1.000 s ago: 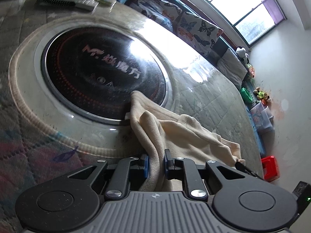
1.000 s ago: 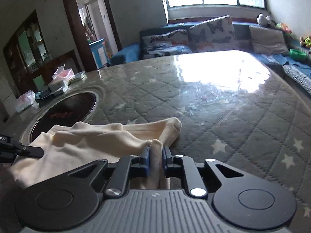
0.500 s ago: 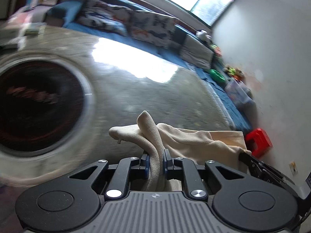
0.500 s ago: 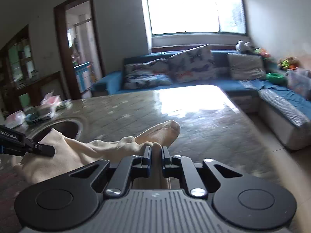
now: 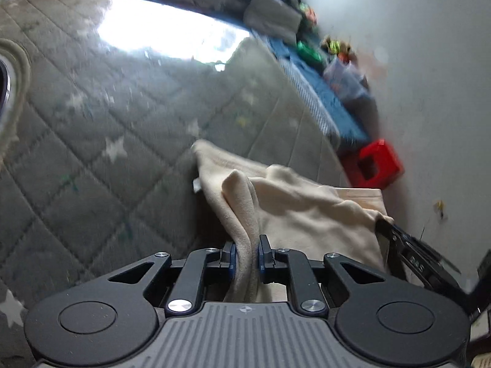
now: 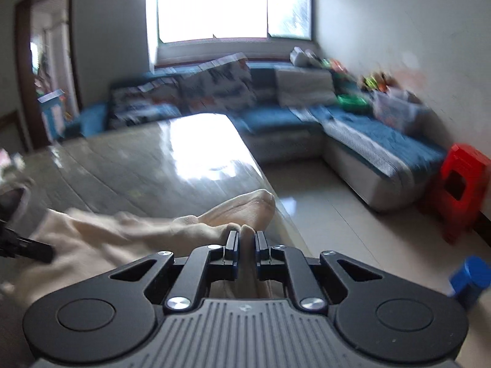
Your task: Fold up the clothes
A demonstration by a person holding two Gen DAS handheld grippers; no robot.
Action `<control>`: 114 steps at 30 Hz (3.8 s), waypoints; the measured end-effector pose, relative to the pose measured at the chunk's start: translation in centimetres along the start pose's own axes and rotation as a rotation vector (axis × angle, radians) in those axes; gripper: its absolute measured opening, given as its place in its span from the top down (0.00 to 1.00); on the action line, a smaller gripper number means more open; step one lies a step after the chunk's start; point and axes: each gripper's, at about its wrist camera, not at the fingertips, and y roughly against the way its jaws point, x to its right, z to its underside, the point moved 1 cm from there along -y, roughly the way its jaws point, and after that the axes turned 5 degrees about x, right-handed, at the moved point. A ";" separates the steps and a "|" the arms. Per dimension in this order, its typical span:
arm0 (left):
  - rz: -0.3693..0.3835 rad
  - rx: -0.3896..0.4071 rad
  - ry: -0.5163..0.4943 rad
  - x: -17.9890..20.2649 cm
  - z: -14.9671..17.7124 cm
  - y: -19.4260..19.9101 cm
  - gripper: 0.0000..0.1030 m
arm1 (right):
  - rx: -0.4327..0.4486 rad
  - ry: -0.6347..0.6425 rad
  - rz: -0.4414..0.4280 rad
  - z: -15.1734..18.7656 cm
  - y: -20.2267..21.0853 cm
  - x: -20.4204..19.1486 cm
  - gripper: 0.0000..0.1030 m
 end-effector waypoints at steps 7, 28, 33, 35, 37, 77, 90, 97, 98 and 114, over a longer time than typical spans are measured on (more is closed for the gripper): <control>-0.013 -0.025 -0.064 -0.1 -0.2 0.1 0.79 | -0.067 0.020 0.013 1.3 -0.9 0.7 0.90; -0.156 0.095 -0.216 0.9 -1.7 -1.2 0.75 | -0.028 -0.049 -0.082 1.2 -4.7 -2.7 0.83; -0.175 0.114 -0.250 1.3 -1.2 -0.6 0.70 | -0.026 -0.014 -0.054 0.7 -5.1 -3.4 0.77; -0.185 0.130 -0.275 1.5 -0.7 -0.1 0.62 | -0.012 -0.008 -0.056 0.7 -4.2 -3.7 0.68; -0.191 0.142 -0.301 1.9 -0.2 0.5 0.59 | -0.010 -0.003 -0.070 0.8 -3.3 -3.8 0.62; -0.281 0.224 -0.457 2.9 7.7 5.4 0.04 | 0.028 0.017 -0.048 6.3 7.0 -8.7 0.15; -0.282 0.230 -0.478 3.5 8.8 6.0 0.00 | 0.031 0.022 -0.022 7.0 8.2 -8.6 0.06; -0.283 0.236 -0.484 3.7 9.3 6.3 0.00 | 0.039 0.043 -0.017 7.0 8.8 -8.8 0.05; -0.284 0.237 -0.485 3.7 9.4 6.4 0.00 | 0.040 0.044 -0.017 7.0 8.8 -8.8 0.04; -0.289 0.257 -0.502 4.2 10.4 7.0 0.00 | 0.063 0.065 -0.019 7.1 10.0 -9.2 0.01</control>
